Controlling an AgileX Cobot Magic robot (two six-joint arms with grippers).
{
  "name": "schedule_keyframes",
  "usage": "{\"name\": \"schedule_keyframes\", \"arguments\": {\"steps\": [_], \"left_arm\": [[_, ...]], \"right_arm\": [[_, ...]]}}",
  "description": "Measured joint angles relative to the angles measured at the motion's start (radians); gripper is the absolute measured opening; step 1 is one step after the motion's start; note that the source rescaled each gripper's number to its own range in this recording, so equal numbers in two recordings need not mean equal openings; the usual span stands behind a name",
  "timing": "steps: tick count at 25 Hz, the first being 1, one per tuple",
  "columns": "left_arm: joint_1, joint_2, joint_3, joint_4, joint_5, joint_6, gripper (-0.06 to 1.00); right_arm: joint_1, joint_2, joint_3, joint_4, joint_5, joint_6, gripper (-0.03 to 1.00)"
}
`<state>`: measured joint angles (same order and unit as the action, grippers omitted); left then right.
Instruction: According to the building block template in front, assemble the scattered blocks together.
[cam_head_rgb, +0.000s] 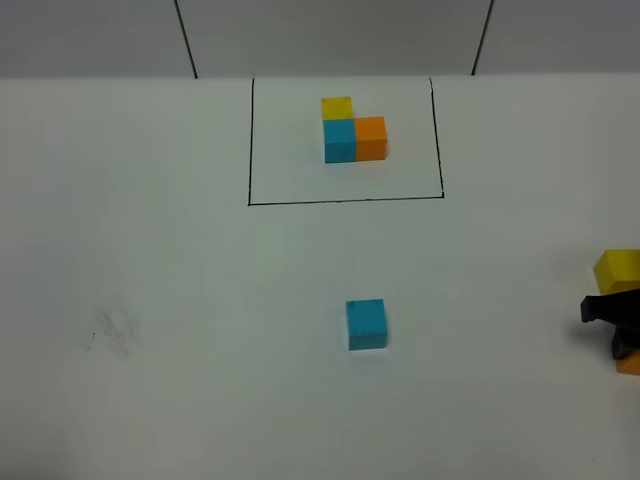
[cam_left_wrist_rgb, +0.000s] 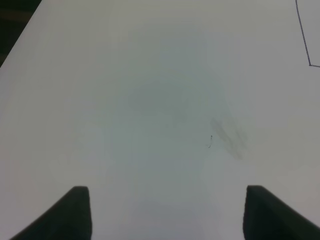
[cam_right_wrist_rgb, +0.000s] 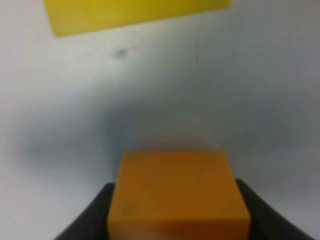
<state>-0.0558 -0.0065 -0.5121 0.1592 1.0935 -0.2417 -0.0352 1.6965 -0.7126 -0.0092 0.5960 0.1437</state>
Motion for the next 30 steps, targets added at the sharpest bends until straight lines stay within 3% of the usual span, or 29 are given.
{"name": "schedule_keyframes", "arguments": {"steps": [9,13,21,30], "left_arm": [[0.0,0.0,0.0,0.0,0.0,-0.001,0.45],[0.0,0.0,0.0,0.0,0.0,-0.001,0.45],[0.0,0.0,0.0,0.0,0.0,-0.001,0.45],[0.0,0.0,0.0,0.0,0.0,-0.001,0.45]], "right_arm": [[0.021,-0.28,0.0,0.0,0.157,-0.056,0.21],[0.091,-0.345,0.0,0.009,0.213,-0.216,0.21],[0.274,-0.329,-0.027,0.087,0.22,-0.534,0.21],[0.421,-0.193,-0.173,0.102,0.255,-0.782,0.21]]}}
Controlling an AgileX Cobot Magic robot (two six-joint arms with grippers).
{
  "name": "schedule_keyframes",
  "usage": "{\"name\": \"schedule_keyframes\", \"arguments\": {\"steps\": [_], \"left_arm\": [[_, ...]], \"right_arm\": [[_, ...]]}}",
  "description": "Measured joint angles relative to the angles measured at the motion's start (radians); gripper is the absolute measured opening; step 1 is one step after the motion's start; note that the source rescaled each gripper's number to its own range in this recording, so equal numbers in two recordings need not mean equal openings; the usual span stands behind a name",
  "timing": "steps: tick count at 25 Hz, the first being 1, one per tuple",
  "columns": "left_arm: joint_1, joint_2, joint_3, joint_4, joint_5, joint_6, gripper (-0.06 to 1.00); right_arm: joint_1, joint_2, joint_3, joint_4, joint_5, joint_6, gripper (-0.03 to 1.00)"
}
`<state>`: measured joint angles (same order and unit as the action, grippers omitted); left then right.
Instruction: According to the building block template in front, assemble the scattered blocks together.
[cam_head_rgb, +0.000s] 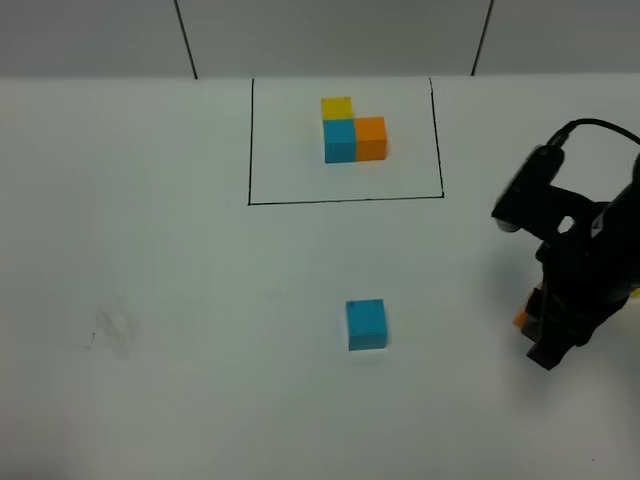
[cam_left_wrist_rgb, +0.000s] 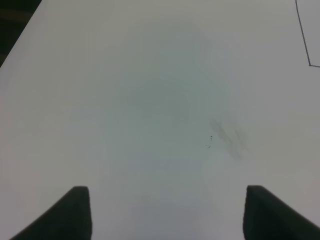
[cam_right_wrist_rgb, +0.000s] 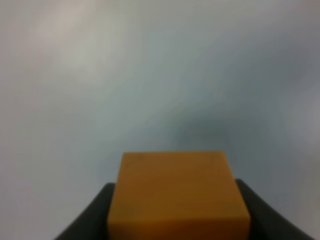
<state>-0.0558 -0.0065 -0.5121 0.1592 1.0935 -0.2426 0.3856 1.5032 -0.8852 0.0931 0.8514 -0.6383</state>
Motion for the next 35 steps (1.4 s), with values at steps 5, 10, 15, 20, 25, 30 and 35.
{"name": "schedule_keyframes", "arguments": {"steps": [5,10,15,20,25,30,35], "left_arm": [[0.0,0.0,0.0,0.0,0.0,0.0,0.45],[0.0,0.0,0.0,0.0,0.0,0.0,0.45],[0.0,0.0,0.0,0.0,0.0,0.0,0.45],[0.0,0.0,0.0,0.0,0.0,0.0,0.45],[0.0,0.0,0.0,0.0,0.0,0.0,0.45],[0.0,0.0,0.0,0.0,0.0,0.0,0.45],[0.0,0.0,0.0,0.0,0.0,0.0,0.45]], "right_arm": [[0.049,0.123,-0.106,-0.001,0.028,-0.11,0.21],[0.085,0.243,-0.229,-0.003,0.055,-0.19,0.21],[0.136,0.334,-0.32,-0.034,0.058,-0.221,0.21],[0.193,0.375,-0.343,-0.05,0.047,-0.266,0.21],[0.213,0.402,-0.343,-0.053,0.033,-0.292,0.21],[0.246,0.402,-0.343,-0.052,0.01,-0.316,0.21],[0.256,0.402,-0.343,-0.051,0.007,-0.322,0.21]]}}
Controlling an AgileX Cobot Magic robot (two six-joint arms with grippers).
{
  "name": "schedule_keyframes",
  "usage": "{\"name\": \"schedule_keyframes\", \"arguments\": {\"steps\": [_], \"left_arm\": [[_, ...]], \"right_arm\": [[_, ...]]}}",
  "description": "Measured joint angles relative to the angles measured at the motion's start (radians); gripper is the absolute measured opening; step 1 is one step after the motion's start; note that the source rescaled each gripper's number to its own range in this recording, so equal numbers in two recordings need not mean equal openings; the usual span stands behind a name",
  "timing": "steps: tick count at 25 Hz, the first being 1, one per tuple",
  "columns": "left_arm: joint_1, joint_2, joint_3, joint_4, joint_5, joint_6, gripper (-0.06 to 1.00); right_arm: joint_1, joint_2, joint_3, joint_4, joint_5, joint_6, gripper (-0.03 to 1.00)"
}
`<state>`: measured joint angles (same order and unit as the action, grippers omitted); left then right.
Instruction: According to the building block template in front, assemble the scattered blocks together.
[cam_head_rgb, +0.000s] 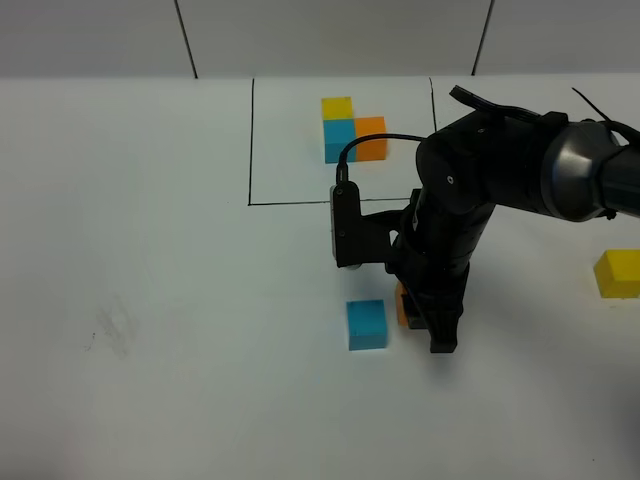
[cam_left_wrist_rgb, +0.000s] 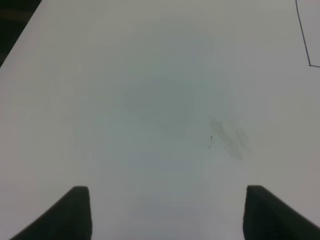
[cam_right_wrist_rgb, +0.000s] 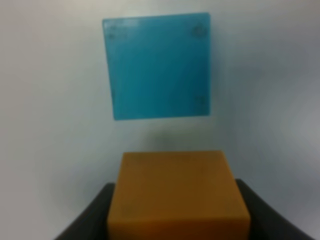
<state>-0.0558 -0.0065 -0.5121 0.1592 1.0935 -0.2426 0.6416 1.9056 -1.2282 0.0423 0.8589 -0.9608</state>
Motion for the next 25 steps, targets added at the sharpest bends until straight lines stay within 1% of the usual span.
{"name": "schedule_keyframes", "arguments": {"steps": [16,20,25], "left_arm": [[0.0,0.0,0.0,0.0,0.0,0.0,0.45],[0.0,0.0,0.0,0.0,-0.001,0.0,0.45],[0.0,0.0,0.0,0.0,-0.001,0.0,0.45]], "right_arm": [[0.0,0.031,0.0,0.0,-0.015,-0.003,0.21],[0.0,0.041,0.0,-0.001,-0.034,-0.007,0.21],[0.0,0.062,0.0,0.017,-0.036,-0.014,0.21]]}}
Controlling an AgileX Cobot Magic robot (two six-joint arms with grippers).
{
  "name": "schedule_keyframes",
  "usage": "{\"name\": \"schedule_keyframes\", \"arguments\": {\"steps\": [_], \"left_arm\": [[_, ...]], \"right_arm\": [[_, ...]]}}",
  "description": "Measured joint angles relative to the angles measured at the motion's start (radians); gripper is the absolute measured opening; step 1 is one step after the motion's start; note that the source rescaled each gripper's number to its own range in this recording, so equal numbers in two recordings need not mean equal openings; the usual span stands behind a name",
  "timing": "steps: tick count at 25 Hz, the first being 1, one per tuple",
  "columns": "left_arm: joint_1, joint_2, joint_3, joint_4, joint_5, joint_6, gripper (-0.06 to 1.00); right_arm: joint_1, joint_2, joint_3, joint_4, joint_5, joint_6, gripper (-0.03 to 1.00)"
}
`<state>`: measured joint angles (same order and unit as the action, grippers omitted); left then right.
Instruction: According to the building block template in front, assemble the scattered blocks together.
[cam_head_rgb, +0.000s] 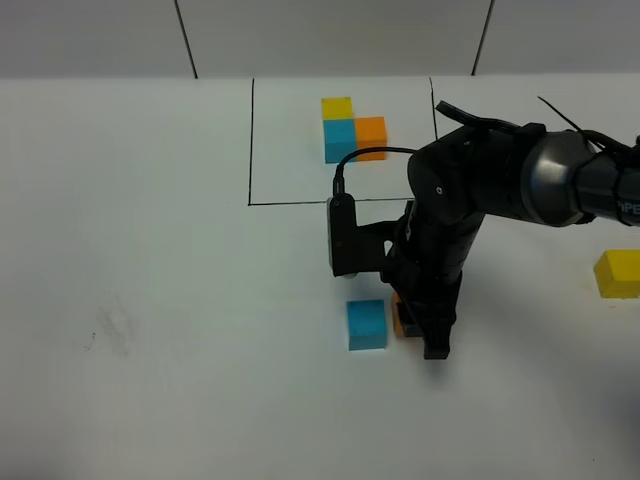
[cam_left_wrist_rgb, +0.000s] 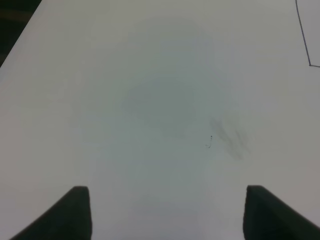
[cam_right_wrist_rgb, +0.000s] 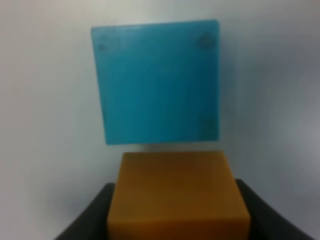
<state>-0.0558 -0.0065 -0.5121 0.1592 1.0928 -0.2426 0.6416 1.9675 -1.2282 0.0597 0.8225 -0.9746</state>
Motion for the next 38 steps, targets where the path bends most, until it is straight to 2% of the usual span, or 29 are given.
{"name": "schedule_keyframes", "arguments": {"steps": [23,38], "left_arm": [[0.0,0.0,0.0,0.0,0.0,0.0,0.45],[0.0,0.0,0.0,0.0,0.0,0.0,0.45]], "right_arm": [[0.02,0.059,0.0,0.05,-0.049,-0.038,0.21],[0.02,0.089,-0.008,0.061,-0.063,0.003,0.21]]}}
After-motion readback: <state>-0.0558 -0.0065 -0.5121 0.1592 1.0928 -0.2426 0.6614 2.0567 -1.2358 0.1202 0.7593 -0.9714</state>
